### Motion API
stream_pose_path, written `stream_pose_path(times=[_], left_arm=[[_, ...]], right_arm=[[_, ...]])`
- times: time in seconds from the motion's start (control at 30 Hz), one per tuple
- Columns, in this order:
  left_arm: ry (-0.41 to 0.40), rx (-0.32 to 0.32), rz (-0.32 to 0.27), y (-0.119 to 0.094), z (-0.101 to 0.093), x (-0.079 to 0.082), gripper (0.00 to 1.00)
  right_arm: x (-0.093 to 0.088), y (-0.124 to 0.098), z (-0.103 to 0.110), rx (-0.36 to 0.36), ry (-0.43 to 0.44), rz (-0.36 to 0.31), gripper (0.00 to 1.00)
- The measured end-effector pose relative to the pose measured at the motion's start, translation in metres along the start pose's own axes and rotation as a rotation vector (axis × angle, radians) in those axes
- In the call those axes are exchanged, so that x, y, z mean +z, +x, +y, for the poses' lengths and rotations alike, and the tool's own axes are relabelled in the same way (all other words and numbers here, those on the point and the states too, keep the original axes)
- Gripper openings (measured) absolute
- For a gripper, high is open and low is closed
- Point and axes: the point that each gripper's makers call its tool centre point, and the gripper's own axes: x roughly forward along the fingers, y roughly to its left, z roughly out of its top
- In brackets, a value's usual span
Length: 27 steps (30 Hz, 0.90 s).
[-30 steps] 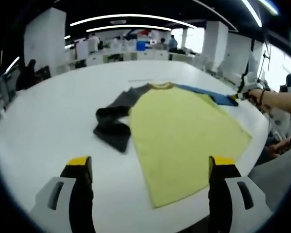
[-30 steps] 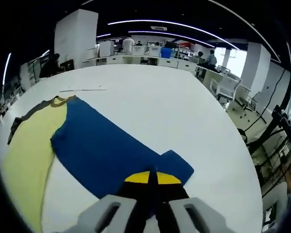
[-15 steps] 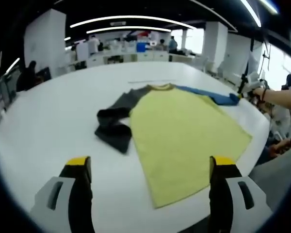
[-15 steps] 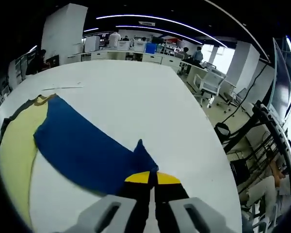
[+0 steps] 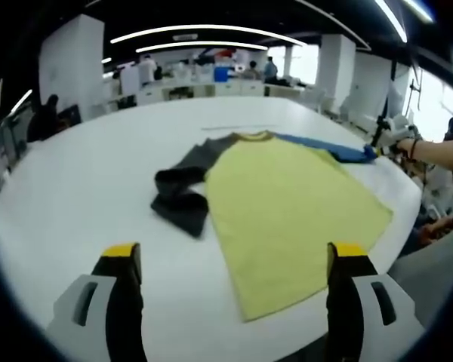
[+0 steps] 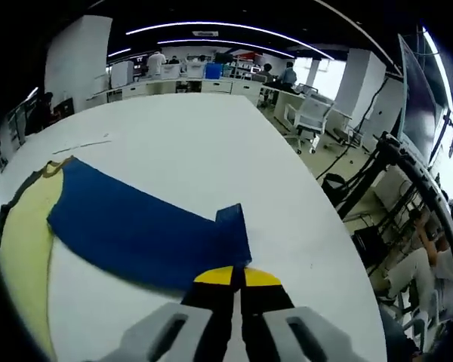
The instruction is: Fold the garment on the visible template until the final outline fits inside the template.
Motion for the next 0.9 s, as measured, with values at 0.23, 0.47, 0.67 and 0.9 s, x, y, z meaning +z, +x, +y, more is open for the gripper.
stream_pose_path(times=[0.23,0.47,0.67,0.9], left_arm=[[0.000,0.005,-0.004,-0.002,0.002,0.000,0.99],[0.007,0.017,0.002,-0.005,0.003,-0.001,0.99],[0.007,0.020,-0.001,-0.007,0.003,-0.002,0.99],[0.013,0.017,-0.009,-0.009,0.003,0.000,0.99]], right_arm=[[-0.007,0.001,-0.001,-0.007,0.042,0.023,0.00],[-0.015,-0.002,-0.001,-0.018,0.089,0.053,0.00],[-0.015,-0.006,-0.003,-0.025,0.250,0.020,0.00],[-0.003,-0.011,0.002,-0.011,0.206,-0.017,0.00]])
